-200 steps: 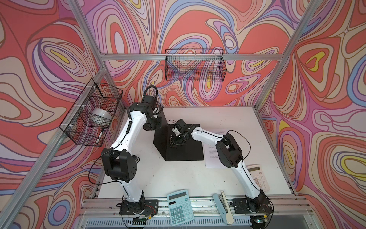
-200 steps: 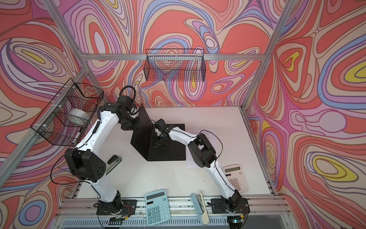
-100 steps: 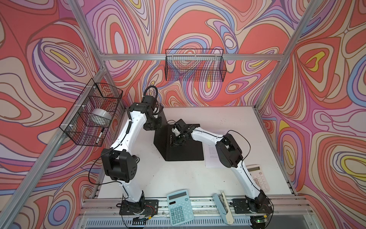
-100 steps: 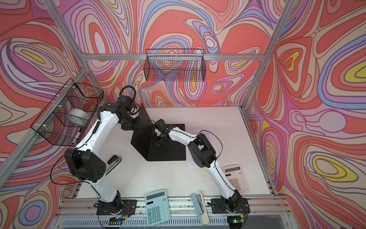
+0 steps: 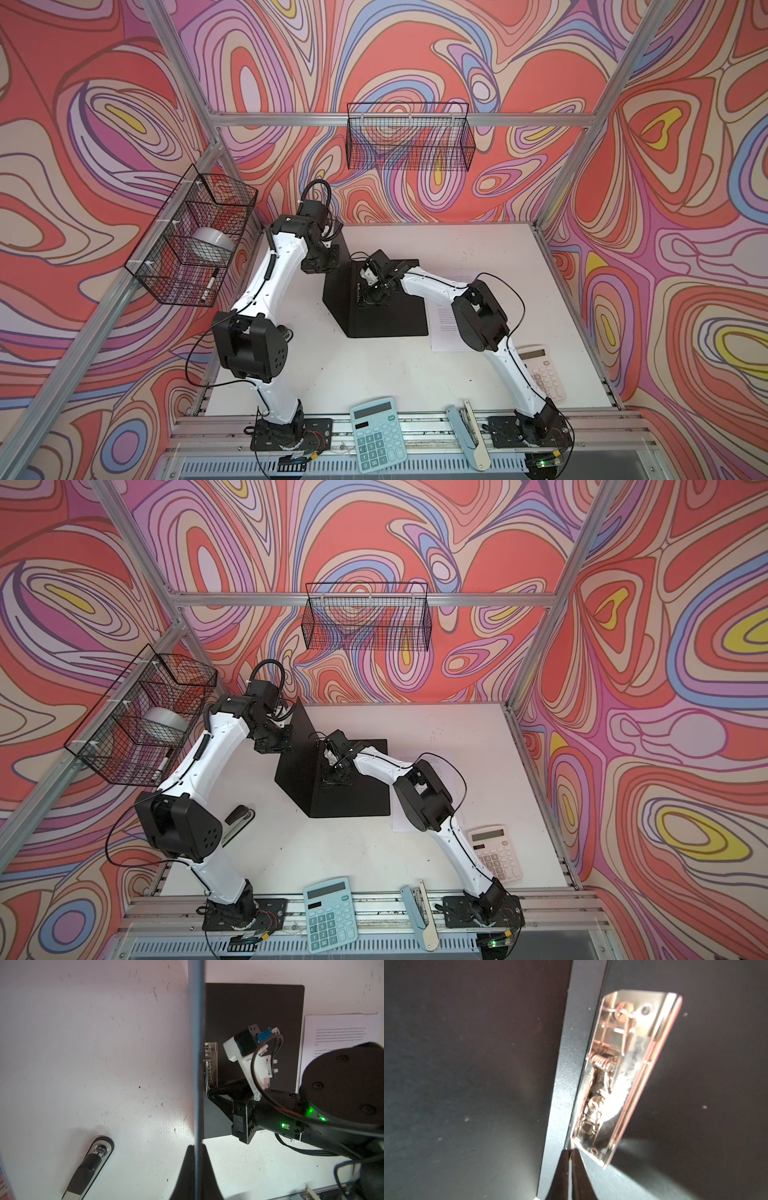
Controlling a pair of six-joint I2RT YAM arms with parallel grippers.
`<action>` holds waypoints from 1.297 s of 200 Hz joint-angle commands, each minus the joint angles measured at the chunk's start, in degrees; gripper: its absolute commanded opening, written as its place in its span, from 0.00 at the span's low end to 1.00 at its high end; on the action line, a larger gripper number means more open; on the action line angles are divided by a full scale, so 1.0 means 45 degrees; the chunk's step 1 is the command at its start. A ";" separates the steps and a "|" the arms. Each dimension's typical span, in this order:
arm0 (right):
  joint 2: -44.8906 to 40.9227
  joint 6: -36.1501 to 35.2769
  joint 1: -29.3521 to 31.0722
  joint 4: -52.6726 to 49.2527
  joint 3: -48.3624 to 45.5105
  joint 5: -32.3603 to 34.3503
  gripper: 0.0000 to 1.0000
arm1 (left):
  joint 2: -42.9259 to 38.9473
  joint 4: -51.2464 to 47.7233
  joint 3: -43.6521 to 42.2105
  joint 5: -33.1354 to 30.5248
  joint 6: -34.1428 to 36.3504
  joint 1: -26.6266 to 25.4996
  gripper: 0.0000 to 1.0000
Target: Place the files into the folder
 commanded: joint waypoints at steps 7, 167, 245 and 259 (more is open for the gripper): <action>0.0648 -0.0202 0.0077 -0.0406 0.0059 0.0255 0.01 | -0.0500 -0.0438 -0.0125 0.0305 -0.0105 0.0049 0.00; 0.1168 -0.0886 0.0077 -0.2189 0.0646 0.1889 0.00 | -0.0503 -0.0498 0.0089 -0.0084 -0.0027 0.0049 0.00; 0.1309 -0.0931 0.0063 -0.2508 0.0727 0.2365 0.00 | -0.0544 -0.0500 0.0089 -0.0183 -0.0008 0.0049 0.00; 0.1312 -0.0981 0.0077 -0.2628 0.0727 0.2556 0.00 | -0.0544 -0.0517 0.0087 -0.0191 -0.0008 0.0049 0.00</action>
